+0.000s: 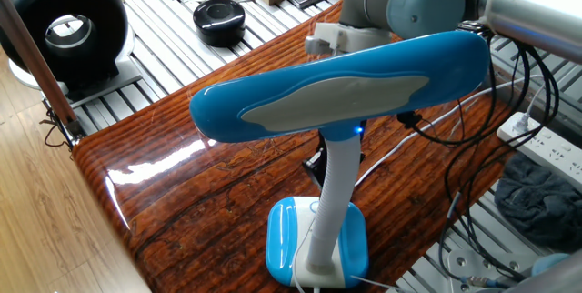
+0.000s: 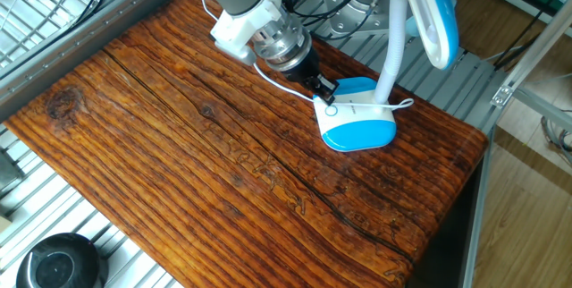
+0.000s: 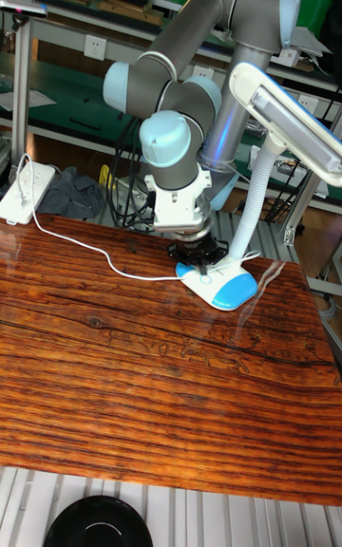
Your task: Turn on the desk lamp by pressing the button
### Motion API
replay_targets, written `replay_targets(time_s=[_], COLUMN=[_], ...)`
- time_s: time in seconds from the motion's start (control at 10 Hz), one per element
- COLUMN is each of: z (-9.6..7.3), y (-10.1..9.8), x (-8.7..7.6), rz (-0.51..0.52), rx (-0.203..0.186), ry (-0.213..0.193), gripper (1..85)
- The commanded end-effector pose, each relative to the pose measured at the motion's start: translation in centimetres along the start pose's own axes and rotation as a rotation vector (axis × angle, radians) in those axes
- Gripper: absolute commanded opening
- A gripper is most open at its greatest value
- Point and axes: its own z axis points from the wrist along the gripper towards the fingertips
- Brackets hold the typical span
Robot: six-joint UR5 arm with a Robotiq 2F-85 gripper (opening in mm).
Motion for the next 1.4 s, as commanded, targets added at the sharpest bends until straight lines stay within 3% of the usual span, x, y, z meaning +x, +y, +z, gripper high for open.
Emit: replay_targets(time_s=[0.0, 0.5, 0.8, 1.2, 1.3], z=[-0.2, -0.6, -0.6, 0.6, 0.6], y=[0.6, 2.1, 2.2, 2.4, 2.8], x=[-0.7, -2.9, -2.8, -1.7, -1.5], rz=[-0.007, -0.054, -0.050, -0.010, -0.005], rx=[-0.008, -0.051, -0.054, -0.050, -0.065], ry=[-0.030, -0.132, -0.126, -0.081, -0.070], gripper=[1.0, 1.0, 1.0, 1.0, 1.0])
